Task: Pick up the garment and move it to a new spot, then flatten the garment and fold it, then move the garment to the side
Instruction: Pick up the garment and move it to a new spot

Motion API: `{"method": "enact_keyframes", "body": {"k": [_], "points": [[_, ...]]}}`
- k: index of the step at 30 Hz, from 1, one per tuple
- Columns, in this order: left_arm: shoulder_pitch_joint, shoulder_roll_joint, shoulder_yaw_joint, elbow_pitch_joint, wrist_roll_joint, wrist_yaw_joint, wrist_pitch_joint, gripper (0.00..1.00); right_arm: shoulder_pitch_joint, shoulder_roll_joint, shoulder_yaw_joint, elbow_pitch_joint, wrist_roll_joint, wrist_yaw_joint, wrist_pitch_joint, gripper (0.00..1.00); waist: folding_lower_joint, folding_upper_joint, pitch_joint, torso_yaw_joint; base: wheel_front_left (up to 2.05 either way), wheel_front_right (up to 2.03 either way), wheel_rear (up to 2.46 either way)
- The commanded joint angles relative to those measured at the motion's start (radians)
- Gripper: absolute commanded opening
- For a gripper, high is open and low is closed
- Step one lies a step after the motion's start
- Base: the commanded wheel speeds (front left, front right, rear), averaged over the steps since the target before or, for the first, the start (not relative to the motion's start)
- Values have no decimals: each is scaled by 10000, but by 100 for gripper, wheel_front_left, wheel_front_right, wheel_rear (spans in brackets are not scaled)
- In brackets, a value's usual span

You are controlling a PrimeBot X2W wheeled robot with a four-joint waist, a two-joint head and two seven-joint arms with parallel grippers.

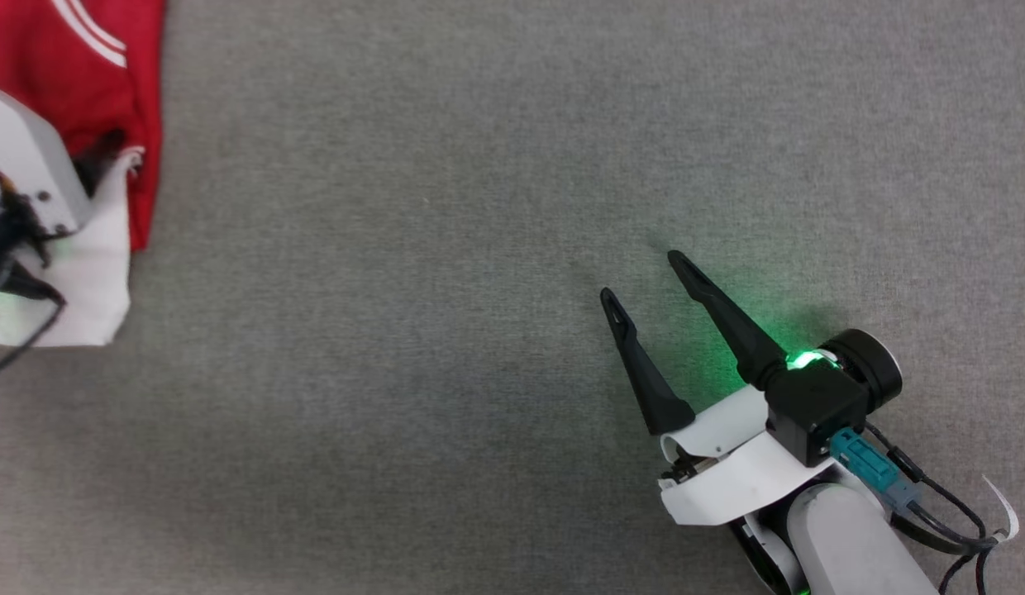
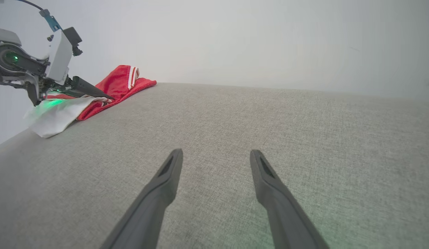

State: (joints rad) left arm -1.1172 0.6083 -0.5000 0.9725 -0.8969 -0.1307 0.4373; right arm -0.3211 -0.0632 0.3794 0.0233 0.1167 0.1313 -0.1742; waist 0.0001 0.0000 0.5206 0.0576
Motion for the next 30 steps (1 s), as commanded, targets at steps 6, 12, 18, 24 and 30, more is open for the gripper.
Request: {"method": "enact_keyframes", "body": {"k": [6,12,18,24,30], "points": [[571,-237,-1098,700,-263,11,376,100,-40,34,69,-241,-176,-10,131,100,-1,0,504,-415,0,0,0],[865,-177,-1609,917,-640,11,708,0,2,57,176,-406,-202,-10,172,100,-1,0,410,-479,0,0,0],[709,-49,-1604,1005,-1146,11,-107,0,89,79,124,-513,-206,-10,193,100,-1,0,196,-502,0,0,0],[-28,193,-1816,1159,-661,12,-2413,0,217,96,106,-277,-8,-10,47,100,-1,0,-438,-522,0,0,0],[-448,-42,-2087,882,-781,9,-3698,0,525,116,5,97,306,-12,-232,100,-1,0,-1418,-615,0,0,0]]}}
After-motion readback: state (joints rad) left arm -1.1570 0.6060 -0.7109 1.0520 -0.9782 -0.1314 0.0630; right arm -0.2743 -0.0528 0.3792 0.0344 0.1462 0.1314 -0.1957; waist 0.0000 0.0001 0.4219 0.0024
